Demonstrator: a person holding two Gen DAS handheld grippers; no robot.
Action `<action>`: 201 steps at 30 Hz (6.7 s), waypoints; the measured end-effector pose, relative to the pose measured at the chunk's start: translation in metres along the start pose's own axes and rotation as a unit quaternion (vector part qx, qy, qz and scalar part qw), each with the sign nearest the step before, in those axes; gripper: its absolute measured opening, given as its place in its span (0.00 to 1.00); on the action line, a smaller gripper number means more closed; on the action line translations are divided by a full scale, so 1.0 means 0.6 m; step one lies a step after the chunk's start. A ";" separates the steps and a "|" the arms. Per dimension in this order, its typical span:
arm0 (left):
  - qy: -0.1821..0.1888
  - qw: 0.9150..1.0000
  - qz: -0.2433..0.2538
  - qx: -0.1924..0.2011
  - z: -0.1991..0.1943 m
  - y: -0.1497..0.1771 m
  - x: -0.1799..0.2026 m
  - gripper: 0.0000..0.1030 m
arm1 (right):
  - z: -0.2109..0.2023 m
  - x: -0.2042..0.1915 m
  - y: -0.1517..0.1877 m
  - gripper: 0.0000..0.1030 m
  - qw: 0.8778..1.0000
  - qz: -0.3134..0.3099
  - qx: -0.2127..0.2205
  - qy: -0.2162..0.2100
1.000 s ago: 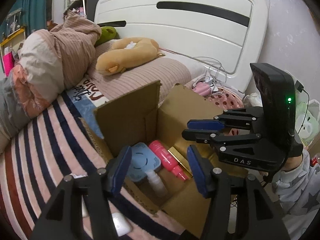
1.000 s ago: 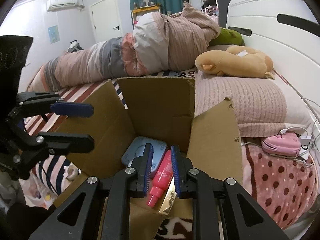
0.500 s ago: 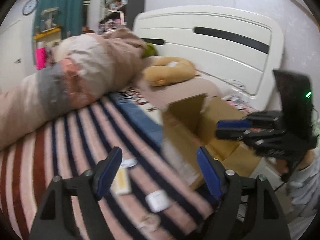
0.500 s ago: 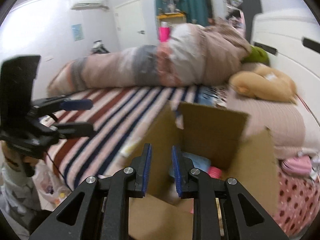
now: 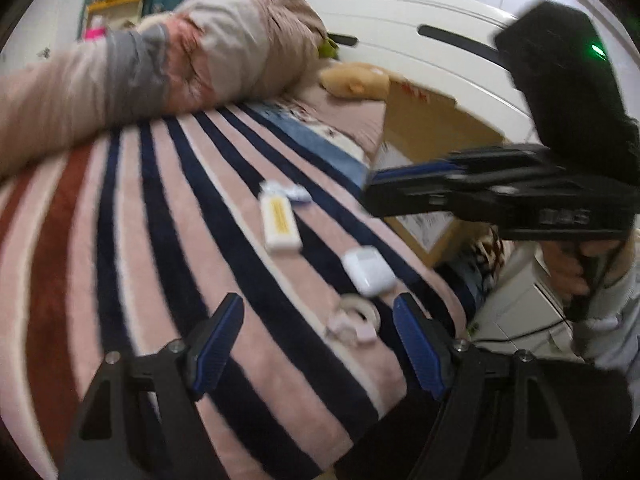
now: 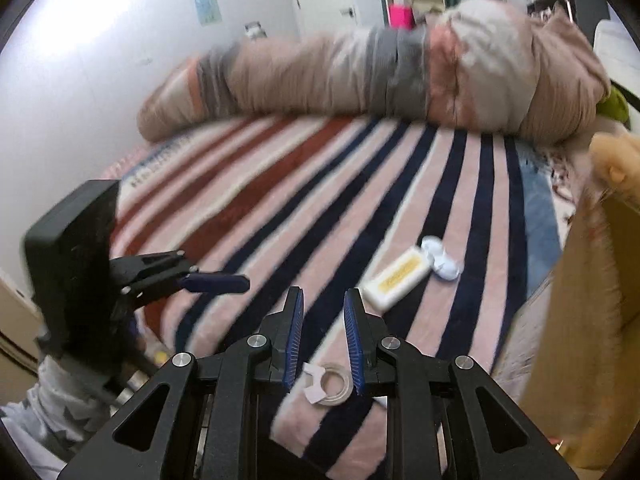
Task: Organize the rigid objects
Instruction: 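Grasp the tape roll with the left gripper while the right gripper grasps the white earbud case, then carry the tape roll and earbud case into the cardboard box and release both, then grasp the white KATO-KATO box with the left gripper while the right gripper grasps the contact-lens case, then carry the KATO-KATO box and lens case into the cardboard box and release both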
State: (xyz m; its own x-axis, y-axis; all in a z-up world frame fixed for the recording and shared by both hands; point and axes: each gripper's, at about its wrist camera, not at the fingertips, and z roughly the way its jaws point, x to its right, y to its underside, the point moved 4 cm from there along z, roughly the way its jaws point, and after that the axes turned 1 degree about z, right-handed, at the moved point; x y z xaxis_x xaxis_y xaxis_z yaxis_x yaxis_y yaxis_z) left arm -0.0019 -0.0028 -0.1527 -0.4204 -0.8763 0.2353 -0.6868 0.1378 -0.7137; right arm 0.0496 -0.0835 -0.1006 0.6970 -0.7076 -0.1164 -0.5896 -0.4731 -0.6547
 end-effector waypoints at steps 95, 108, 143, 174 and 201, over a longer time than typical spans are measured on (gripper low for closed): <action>0.026 0.995 0.097 0.022 0.011 -0.279 0.263 0.59 | -0.249 0.236 0.114 0.42 0.984 0.052 0.119 0.121; -0.083 0.996 0.019 0.040 -0.073 -0.181 0.037 0.64 | -0.117 0.035 0.031 0.42 0.994 -0.016 0.096 0.040; 0.029 0.995 -0.081 -0.045 0.194 -0.091 -0.103 0.33 | 0.226 0.211 0.011 0.43 0.980 0.111 0.012 0.162; -0.031 0.996 -0.063 -0.047 0.182 -0.084 -0.114 0.33 | 0.209 0.154 0.045 0.32 0.984 0.062 -0.013 0.167; -0.069 0.996 -0.009 0.063 -0.093 -0.174 0.050 0.31 | -0.099 -0.005 -0.004 0.26 0.984 -0.027 0.153 0.088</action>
State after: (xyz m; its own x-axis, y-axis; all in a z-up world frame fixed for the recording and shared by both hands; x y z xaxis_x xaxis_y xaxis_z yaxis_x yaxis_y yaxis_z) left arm 0.0238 -0.0177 -0.0343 -0.3164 -0.9346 0.1624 -0.6104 0.0696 -0.7890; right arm 0.0246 -0.1115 -0.0546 0.6265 -0.7784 0.0391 -0.3836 -0.3516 -0.8539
